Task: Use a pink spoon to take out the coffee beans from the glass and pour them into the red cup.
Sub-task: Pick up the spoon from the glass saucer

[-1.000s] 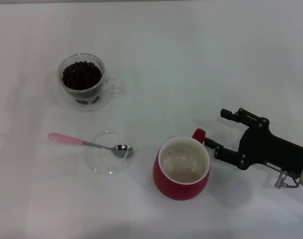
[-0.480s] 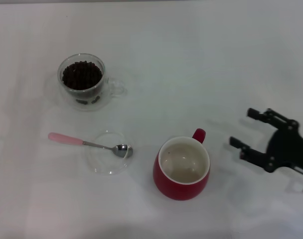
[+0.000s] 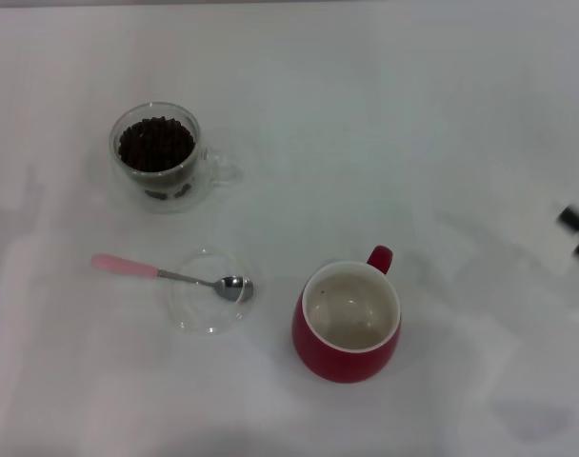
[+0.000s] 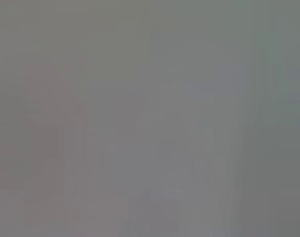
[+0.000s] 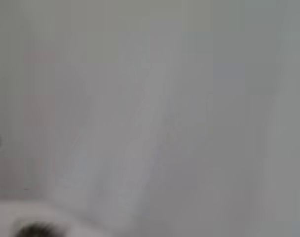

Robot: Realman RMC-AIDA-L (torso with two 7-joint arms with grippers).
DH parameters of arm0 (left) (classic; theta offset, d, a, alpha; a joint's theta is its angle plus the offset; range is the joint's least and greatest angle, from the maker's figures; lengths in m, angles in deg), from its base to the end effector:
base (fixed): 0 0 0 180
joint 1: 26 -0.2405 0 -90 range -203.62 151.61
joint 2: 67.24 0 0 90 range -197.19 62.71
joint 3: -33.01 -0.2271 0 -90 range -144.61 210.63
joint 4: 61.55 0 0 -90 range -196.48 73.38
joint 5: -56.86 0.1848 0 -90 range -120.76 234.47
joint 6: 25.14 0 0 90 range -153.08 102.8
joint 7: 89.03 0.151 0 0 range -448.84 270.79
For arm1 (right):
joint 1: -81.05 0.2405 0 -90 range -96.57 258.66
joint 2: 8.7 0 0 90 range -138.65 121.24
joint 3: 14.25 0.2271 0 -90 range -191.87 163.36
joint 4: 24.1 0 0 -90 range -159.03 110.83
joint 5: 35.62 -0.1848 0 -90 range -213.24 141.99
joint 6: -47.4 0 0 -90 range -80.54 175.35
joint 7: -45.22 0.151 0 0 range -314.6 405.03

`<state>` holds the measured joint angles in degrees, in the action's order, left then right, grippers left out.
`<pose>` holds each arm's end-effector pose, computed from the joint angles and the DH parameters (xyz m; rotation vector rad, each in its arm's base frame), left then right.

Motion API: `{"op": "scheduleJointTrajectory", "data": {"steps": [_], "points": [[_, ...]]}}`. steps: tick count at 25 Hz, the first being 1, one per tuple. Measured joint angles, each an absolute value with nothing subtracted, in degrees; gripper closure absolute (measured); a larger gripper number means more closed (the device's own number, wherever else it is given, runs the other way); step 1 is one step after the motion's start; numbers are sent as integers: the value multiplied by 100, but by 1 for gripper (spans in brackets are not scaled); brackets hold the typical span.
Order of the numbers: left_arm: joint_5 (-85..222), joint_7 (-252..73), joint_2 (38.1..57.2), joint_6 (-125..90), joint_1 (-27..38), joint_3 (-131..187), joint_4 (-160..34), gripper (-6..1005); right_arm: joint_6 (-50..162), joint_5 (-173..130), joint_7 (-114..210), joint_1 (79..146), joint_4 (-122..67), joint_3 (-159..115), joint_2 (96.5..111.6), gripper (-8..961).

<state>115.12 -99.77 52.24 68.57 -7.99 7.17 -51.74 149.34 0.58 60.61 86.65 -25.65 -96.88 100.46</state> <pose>-0.2940 0.2390 0.0264 -1.4829 -0.4685 -0.8739 0.3186 0.1654 0.0498 -2.0289 0.2223 0.8000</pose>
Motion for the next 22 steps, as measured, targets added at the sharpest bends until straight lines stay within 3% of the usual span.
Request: {"op": "scheduleJointTrajectory", "data": {"steps": [22], "points": [[12196, -13542, 5215, 7229, -1166, 93, -4576, 313, 15880, 14, 6870, 8920, -2800, -8053, 10117, 168]]}}
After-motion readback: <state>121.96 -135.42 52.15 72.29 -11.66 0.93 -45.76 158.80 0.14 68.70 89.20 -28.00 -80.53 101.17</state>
